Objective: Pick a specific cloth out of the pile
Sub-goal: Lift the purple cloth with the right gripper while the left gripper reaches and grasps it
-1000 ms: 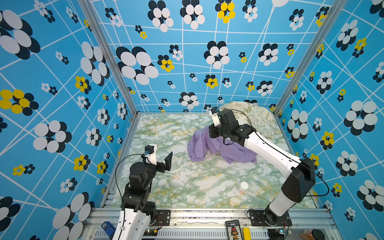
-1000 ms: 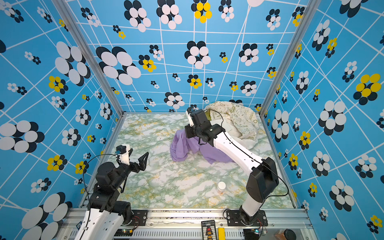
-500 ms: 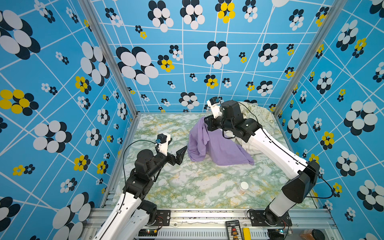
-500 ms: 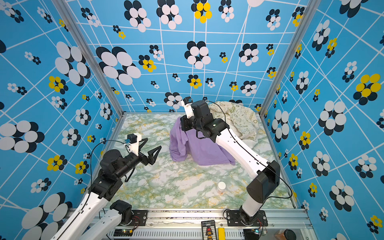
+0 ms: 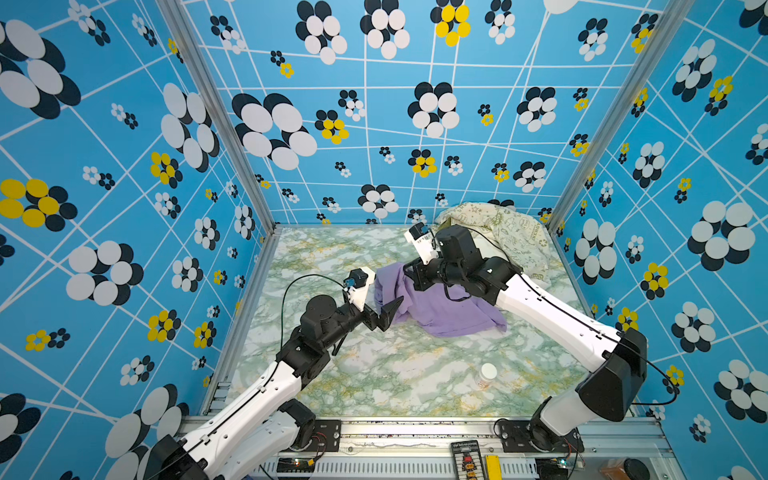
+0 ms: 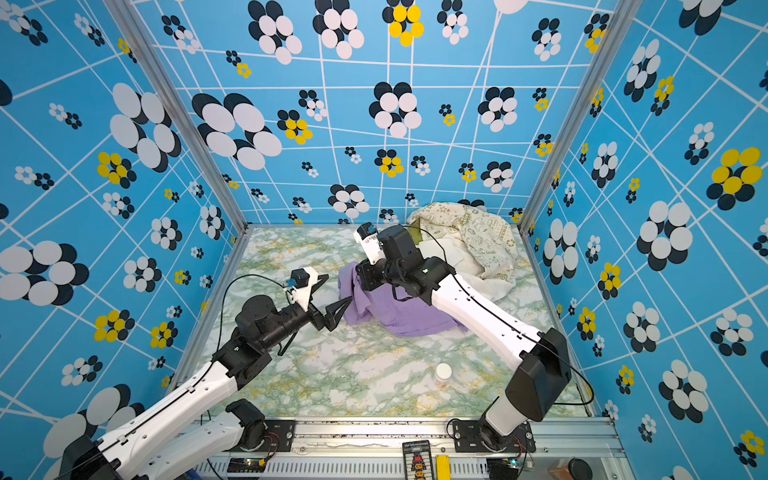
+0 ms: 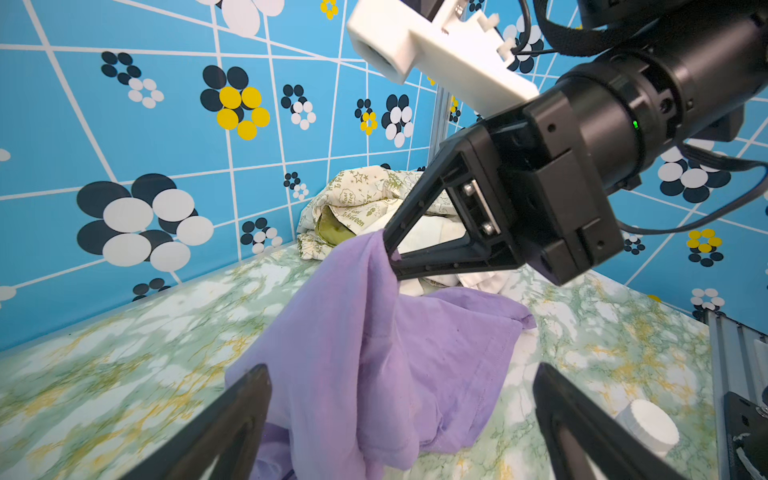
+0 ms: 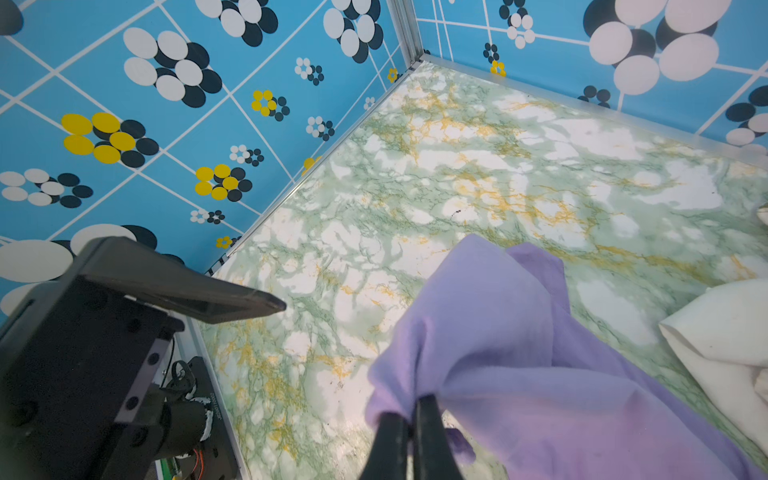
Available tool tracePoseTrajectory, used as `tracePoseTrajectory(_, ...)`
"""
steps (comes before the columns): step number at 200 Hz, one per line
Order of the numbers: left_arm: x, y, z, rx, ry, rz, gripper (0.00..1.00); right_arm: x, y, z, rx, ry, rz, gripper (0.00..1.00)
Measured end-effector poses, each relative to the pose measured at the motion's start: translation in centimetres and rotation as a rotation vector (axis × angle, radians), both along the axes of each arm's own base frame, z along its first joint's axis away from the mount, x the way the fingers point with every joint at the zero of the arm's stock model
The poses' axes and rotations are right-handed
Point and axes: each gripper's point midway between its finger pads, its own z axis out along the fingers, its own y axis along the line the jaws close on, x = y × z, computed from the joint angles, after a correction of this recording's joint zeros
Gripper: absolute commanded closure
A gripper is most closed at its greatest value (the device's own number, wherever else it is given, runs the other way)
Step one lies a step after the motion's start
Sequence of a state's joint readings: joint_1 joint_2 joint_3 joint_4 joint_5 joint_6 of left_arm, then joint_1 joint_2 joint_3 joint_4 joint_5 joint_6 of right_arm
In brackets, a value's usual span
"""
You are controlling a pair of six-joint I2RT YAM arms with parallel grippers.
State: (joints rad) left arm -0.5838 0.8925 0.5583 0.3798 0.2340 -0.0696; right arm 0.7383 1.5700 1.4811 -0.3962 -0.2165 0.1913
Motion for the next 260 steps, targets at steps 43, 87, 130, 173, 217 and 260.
tracePoseTrajectory(43, 0.1, -1.6, -0.3, -0.008, -0.04, -0.022, 0.01, -0.6, -0.5, 0.1, 0.024, -0.01, -0.003, 1.0)
tracePoseTrajectory(87, -0.2, -3.2, -1.2, 0.058, -0.097, -0.072, 0.01, -0.6, -0.4, 0.2, 0.04, -0.006, -0.007, 1.0)
tracePoseTrajectory(130, 0.8, -3.2, -1.5, 0.104, -0.15, -0.033, 0.01, -1.0, -0.4, 0.0, 0.064, 0.014, -0.007, 1.0)
tracePoseTrajectory(173, 2.8, -3.3, -3.5, 0.144, -0.128, -0.003, 0.13, -1.2, -0.2, 0.3, 0.086, 0.023, -0.006, 1.0)
tracePoseTrajectory(217, 5.5, -2.8, -3.3, 0.122, -0.112, 0.012, 0.47, -1.5, -0.3, 0.2, 0.095, 0.032, -0.003, 1.0)
tracePoseTrajectory(260, 6.7, -3.4, -2.4, 0.086, -0.11, -0.025, 0.96, -1.3, -0.3, 0.4, 0.102, 0.024, -0.007, 1.0)
